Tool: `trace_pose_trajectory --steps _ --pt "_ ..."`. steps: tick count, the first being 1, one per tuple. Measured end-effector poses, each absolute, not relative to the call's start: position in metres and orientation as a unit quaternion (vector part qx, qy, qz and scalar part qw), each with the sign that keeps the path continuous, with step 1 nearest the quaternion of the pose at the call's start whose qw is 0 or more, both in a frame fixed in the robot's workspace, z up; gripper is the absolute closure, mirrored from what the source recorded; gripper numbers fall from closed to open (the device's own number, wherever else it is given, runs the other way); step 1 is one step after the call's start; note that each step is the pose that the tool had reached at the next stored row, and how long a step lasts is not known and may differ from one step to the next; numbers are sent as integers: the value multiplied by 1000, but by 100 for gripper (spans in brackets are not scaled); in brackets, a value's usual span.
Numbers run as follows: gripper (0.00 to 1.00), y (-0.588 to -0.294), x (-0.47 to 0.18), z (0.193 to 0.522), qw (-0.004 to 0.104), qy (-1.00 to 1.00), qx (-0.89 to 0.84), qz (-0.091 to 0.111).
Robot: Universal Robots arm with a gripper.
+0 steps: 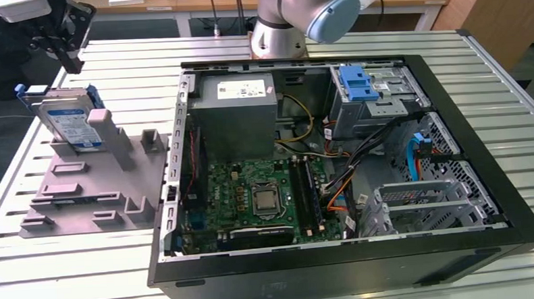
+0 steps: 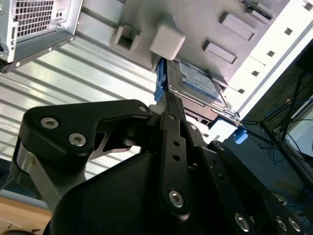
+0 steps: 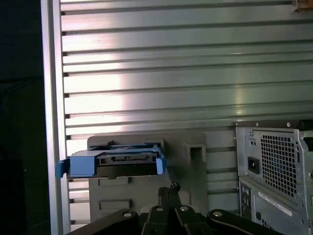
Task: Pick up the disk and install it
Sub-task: 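Reach for the disk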
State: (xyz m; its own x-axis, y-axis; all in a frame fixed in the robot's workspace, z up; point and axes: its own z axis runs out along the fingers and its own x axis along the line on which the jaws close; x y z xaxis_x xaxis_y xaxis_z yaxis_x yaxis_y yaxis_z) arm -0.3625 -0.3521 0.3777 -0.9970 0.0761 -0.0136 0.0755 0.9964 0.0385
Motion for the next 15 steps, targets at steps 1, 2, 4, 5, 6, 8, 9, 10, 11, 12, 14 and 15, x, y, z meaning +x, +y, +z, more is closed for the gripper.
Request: trace_pose_trajectory --steps 1,2,4,5,6,8,9,10,11,12,14,15 --pt "89 -351 -367 377 7 999 38 19" --pt "89 -350 -371 377 7 999 38 19" --pt "89 -348 -378 376 7 999 38 19" --pt "89 -347 -380 376 7 999 38 19" --pt "89 -347 -383 375 6 999 38 19" --pt "89 -346 -388 375 5 999 38 19" --pt "89 -346 -390 375 5 999 38 19" --pt "89 -346 -390 374 5 999 38 19" --pt "89 -346 -390 374 5 999 38 19" --pt "89 -346 -390 375 5 999 38 19" --pt "89 -346 -392 375 5 999 38 19" --pt "89 -346 -394 374 5 999 38 19"
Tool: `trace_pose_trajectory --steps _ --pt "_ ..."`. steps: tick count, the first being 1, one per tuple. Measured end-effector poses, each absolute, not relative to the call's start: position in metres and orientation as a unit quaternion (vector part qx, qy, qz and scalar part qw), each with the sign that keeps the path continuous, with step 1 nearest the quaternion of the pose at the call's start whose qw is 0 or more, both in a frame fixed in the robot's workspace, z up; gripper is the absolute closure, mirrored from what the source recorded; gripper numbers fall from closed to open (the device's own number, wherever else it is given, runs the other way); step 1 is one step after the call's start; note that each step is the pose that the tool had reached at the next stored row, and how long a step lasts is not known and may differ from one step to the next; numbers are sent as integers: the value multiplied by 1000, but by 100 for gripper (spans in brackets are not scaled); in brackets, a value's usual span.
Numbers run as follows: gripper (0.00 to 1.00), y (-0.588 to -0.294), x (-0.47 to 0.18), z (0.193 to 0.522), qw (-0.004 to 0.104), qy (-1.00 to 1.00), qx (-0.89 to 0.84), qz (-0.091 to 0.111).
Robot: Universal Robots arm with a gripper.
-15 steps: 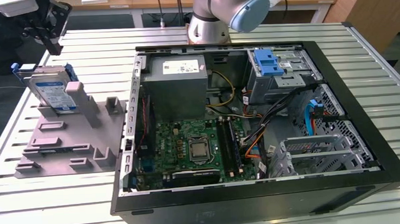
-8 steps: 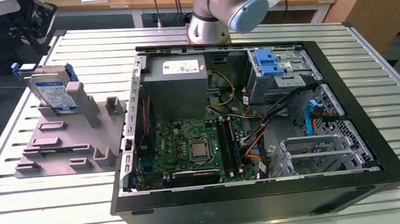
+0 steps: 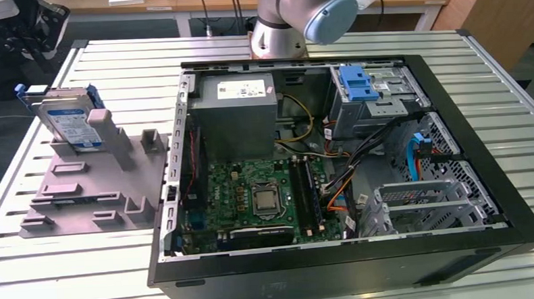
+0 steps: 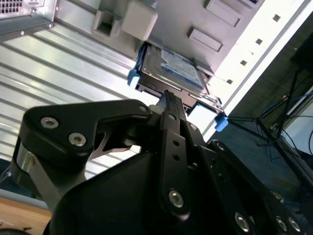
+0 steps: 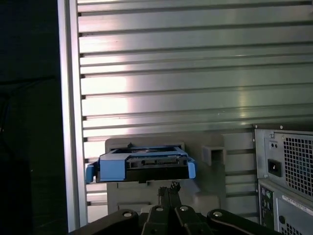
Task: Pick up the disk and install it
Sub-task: 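Reach for the disk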
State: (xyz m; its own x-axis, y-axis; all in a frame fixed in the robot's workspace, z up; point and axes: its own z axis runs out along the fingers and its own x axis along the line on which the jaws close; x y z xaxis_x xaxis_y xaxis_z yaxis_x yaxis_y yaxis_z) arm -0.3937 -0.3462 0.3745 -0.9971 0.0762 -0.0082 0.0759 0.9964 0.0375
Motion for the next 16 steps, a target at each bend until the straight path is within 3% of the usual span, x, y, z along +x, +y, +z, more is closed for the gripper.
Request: trace_pose_trajectory --steps 16 --pt "89 -346 -436 373 5 999 38 19"
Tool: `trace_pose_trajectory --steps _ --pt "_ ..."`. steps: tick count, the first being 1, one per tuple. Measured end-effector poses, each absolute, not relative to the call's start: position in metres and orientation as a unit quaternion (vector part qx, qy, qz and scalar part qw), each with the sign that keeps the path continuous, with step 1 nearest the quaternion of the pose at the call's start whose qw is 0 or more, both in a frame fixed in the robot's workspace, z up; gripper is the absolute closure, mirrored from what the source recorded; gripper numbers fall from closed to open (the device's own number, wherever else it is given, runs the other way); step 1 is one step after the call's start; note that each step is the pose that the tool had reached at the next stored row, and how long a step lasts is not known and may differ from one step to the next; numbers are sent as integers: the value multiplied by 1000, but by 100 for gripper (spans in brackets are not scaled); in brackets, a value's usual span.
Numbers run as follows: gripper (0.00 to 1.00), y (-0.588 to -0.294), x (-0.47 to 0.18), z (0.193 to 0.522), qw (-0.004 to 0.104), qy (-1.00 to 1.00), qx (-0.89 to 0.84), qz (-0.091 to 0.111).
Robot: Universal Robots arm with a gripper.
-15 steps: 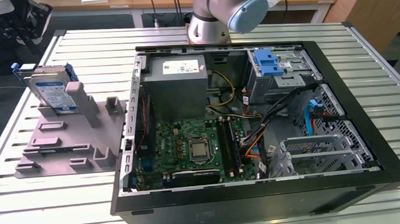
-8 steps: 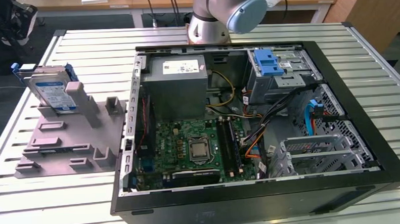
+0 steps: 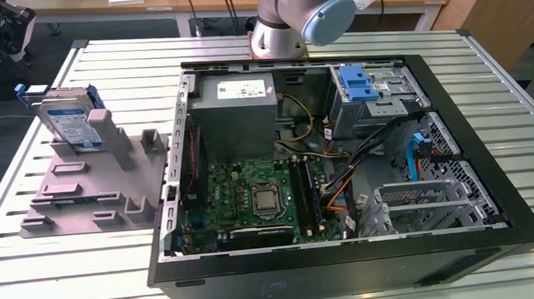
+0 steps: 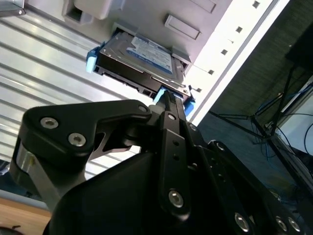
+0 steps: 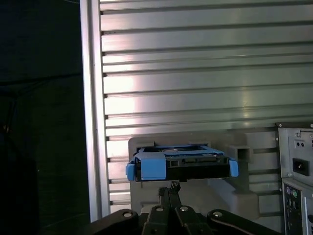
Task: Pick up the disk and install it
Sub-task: 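Reach for the disk, then pick up the disk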
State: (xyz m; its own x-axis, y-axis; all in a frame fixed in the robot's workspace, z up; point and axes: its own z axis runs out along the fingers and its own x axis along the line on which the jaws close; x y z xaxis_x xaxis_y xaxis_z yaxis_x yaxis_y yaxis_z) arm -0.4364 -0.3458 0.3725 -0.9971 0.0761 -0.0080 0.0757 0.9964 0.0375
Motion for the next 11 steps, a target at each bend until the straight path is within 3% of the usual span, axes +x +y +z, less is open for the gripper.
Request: trace_pose_trajectory --steps 11 --pt "89 -346 -438 372 5 999 38 19"
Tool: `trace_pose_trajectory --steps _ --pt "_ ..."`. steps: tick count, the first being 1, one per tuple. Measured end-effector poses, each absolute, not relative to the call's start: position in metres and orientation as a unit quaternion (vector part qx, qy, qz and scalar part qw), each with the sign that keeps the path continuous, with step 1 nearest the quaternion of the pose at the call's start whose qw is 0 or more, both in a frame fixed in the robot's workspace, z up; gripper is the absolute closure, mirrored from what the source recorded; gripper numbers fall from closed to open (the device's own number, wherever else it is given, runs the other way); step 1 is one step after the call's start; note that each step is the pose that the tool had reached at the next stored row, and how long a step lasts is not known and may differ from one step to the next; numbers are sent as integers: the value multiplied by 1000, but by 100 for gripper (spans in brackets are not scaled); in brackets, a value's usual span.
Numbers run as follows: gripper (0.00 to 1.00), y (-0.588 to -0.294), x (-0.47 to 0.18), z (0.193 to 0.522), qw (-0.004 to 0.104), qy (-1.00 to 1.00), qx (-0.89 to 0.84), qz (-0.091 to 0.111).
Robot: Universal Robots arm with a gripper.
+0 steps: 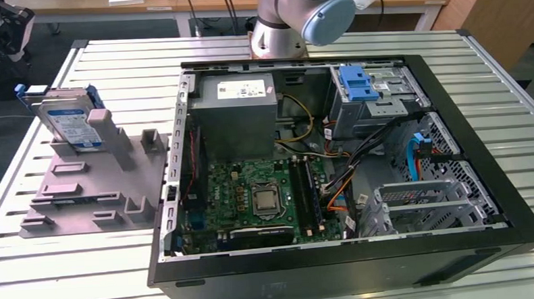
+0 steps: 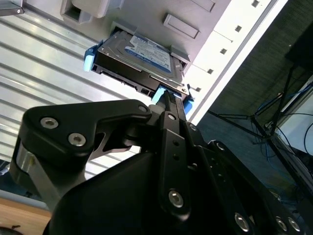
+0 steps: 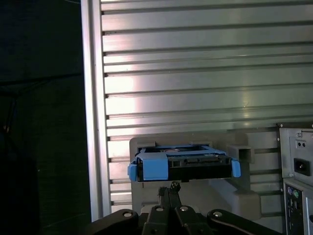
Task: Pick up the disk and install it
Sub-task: 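Pick up the disk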
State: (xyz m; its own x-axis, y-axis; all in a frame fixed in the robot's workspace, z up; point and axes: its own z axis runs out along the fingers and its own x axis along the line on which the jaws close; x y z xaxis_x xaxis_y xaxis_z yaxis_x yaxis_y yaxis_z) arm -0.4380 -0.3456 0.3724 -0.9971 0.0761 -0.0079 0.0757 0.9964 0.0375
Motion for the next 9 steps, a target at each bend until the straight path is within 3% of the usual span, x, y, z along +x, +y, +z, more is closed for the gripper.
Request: trace_pose_trajectory --steps 9 --pt "89 -346 -438 372 4 1000 23 19"
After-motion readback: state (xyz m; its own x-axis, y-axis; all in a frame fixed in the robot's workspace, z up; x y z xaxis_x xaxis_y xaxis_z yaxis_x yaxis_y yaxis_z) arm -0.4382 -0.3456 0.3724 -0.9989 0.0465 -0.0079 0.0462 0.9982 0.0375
